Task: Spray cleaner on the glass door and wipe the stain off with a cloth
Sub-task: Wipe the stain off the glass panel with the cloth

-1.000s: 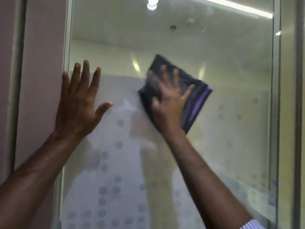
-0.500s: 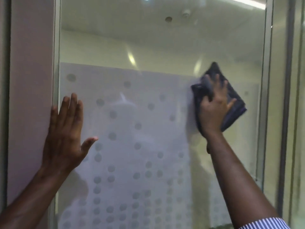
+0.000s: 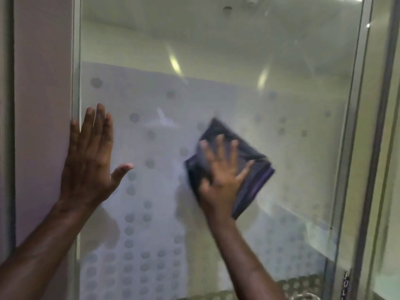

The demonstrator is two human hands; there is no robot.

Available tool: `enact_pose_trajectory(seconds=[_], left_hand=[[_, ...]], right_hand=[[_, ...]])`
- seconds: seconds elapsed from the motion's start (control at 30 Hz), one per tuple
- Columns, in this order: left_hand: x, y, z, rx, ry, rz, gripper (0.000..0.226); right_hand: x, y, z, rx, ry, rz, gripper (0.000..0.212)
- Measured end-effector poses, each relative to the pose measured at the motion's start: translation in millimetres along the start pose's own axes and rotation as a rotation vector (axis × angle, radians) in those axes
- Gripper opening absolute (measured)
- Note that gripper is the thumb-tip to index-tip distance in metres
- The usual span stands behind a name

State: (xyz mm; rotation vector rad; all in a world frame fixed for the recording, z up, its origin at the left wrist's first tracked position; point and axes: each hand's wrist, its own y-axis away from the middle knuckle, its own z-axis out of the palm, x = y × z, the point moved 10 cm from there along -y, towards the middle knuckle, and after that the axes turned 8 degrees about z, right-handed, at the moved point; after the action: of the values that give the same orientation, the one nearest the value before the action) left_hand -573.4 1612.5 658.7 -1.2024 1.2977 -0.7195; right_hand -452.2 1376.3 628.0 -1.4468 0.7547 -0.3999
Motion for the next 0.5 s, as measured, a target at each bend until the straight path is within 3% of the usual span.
enact_pose_trajectory(seconds=[0.13, 0.2, 0.3, 0.4, 0.5], left_hand=[[-2.1, 0.2, -0.1, 0.0, 0.02, 0.0, 0.097], [0.0, 7.9, 0.1, -0.001, 0.035, 0.001, 0.095], [6.4, 26.5, 2.4, -0.025, 0.033, 0.012, 0.097], [10.5, 33.4, 2.5, -0.055, 0.006, -0.001, 0.098], [12.8, 29.7, 0.7, -0.082, 0.016, -0.008, 0.1]], right_hand=[[-79.0, 80.2, 28.7, -0.171, -0.051, -0.517, 0.042], [-70.1, 82.6, 21.9, -0.154, -0.052, -0.595, 0.039], [-22.3, 42.5, 4.3, -0.063, 0.017, -0.424, 0.052], [26.4, -26.2, -16.1, 0.013, -0.015, -0.038, 0.073], [31.4, -95.2, -21.8, 0.073, -0.111, 0.259, 0.076]])
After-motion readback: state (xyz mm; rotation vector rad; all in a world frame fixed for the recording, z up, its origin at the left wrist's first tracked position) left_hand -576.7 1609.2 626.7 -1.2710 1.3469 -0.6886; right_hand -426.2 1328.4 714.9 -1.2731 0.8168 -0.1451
